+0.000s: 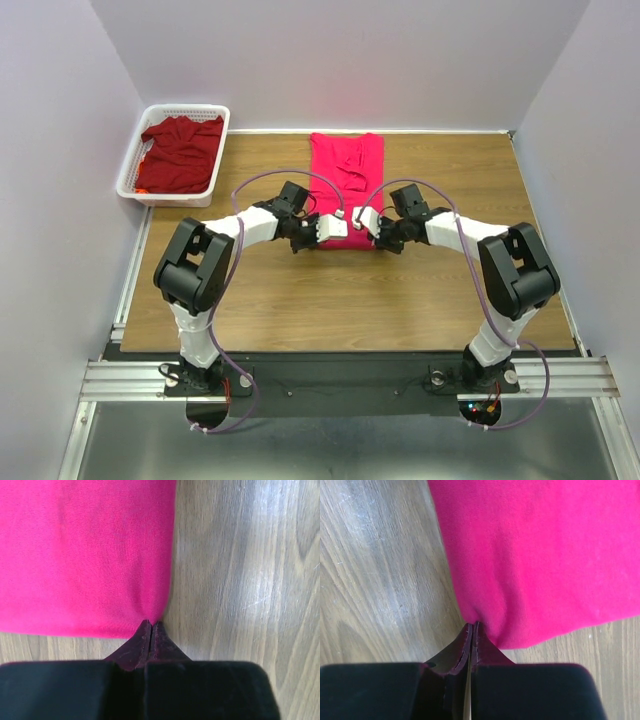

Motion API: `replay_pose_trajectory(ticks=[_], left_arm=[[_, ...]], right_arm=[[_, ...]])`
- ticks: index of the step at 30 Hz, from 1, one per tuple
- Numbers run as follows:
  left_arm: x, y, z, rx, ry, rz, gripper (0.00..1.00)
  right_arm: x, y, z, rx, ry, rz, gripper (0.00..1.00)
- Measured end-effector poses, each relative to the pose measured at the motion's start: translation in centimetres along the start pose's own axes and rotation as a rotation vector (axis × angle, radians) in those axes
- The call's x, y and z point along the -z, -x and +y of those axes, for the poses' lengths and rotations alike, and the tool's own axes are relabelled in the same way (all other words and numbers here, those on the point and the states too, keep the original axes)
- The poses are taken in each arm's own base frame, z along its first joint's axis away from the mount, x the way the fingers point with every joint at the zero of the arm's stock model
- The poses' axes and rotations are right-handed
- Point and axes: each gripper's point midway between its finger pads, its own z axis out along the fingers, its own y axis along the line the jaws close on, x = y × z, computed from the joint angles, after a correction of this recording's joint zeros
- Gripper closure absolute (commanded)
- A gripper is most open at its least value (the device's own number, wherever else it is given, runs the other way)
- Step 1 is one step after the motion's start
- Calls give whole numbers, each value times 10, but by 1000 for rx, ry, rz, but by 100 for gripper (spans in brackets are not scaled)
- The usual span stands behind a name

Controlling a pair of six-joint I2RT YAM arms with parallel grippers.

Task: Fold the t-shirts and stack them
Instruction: Fold the tshirt

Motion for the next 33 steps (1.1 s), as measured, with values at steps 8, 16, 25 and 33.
replay_pose_trajectory(ticks=[8, 16, 25, 33], left_arm=[[26, 20, -3, 20, 12, -42, 100], [71, 52, -15, -10, 40, -114, 100], [87, 63, -106, -29, -115, -138, 100], [123, 84, -163, 6, -228, -223, 100]], right_arm=[[33, 25, -6, -67, -72, -45, 99], [86, 57, 3, -82, -115, -122, 99], [127, 54, 68, -117, -1, -144, 99], [167, 60, 124, -114, 96, -197, 99]])
